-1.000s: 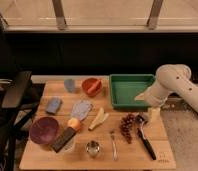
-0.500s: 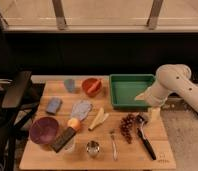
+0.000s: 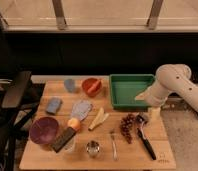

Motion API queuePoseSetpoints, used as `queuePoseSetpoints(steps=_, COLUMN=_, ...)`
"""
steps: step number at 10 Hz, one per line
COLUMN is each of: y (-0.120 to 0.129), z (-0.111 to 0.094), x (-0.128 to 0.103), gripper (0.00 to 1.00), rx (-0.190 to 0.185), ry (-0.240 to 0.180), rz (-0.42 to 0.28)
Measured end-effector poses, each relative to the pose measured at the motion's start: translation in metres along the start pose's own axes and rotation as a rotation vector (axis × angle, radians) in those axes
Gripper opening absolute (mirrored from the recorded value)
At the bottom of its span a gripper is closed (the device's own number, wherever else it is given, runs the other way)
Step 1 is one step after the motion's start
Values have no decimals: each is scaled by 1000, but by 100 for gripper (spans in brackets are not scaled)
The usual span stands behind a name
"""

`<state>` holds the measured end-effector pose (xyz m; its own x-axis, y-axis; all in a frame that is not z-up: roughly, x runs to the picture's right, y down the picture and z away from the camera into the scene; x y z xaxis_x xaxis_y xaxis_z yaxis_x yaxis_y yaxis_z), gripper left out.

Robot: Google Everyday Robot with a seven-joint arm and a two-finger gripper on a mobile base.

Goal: Place sponge in tray

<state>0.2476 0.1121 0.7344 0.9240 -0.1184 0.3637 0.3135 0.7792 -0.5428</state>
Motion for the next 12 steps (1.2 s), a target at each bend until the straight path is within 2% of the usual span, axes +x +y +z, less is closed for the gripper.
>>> queuePoseSetpoints(steps=3, y=-32, z=-9, x=-22, gripper=80, rx=-1, ry=-4, rz=-176)
queuePoseSetpoints(steps=6, y=-72, z=1, x=-91, gripper=80, rx=4, ry=5, rz=-376)
queuePoseSetpoints(steps=7, y=-81, z=5, x=-109, gripper=80, rx=6, ry=6, rz=-418)
queuePoseSetpoints(steps=8, y=-93, z=11, x=-138, gripper=80, rx=17, ry=2, rz=-480)
queuePoseSetpoints(steps=10, y=-100, z=15, x=-162, gripper=80, rx=29, ry=-9, rz=-517)
queuePoseSetpoints(steps=12, y=-100, z=15, x=-159, gripper=80, rx=27, ry=-4, rz=-514)
